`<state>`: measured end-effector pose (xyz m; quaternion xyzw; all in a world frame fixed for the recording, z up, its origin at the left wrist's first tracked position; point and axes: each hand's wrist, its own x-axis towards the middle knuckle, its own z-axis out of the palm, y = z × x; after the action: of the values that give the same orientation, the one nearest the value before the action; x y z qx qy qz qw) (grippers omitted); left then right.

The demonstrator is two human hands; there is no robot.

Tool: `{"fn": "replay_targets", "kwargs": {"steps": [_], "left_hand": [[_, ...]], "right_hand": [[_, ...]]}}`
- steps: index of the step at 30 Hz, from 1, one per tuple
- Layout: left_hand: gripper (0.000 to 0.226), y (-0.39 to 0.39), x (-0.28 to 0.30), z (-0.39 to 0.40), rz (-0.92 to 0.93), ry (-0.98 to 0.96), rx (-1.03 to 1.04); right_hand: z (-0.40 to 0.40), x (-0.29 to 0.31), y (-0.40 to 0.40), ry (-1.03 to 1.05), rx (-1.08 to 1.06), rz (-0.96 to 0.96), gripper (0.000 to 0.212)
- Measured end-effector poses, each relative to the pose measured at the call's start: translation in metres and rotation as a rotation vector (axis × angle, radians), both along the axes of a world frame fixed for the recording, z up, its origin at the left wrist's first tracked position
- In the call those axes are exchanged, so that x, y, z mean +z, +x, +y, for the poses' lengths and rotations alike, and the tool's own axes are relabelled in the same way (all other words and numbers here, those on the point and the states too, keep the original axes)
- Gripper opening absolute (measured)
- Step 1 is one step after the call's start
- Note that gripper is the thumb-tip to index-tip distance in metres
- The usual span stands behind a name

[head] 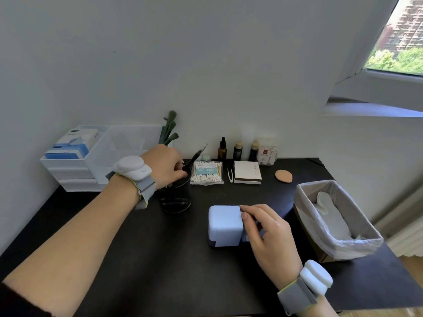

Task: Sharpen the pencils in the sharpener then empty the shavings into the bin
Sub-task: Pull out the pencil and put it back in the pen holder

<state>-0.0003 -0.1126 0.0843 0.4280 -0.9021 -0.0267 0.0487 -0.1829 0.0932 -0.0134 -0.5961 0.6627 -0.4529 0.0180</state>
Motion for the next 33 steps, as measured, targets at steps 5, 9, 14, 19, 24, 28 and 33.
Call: {"fn": "replay_targets", "kwargs": {"steps": [5, 9, 14, 19, 24, 28, 33], "left_hand": [[0.017, -0.003, 0.004, -0.006, -0.192, 0.173, -0.118], [0.021, -0.01, 0.007, -0.008, -0.382, 0.224, -0.183], [0.022, -0.022, 0.007, -0.002, -0.548, 0.262, -0.174], [0.024, -0.025, 0.009, -0.003, -0.623, 0.305, -0.179], [0.026, -0.028, 0.008, -0.004, -0.627, 0.334, -0.162], [0.028, -0.03, 0.005, -0.002, -0.65, 0.311, -0.135], [0.03, -0.03, 0.002, -0.002, -0.656, 0.282, -0.075]], "right_hand": [[0.001, -0.001, 0.0, 0.011, 0.0, -0.01, 0.028], [0.002, -0.004, -0.002, 0.001, 0.002, -0.034, 0.033], [0.004, -0.005, -0.006, -0.028, -0.013, -0.042, 0.033], [0.006, -0.004, -0.009, -0.021, -0.005, -0.036, 0.033], [0.007, -0.003, -0.011, -0.017, -0.002, -0.033, 0.034], [0.006, -0.005, -0.013, -0.016, -0.009, -0.042, 0.034], [0.003, -0.006, -0.012, -0.005, -0.017, -0.039, 0.037]]}}
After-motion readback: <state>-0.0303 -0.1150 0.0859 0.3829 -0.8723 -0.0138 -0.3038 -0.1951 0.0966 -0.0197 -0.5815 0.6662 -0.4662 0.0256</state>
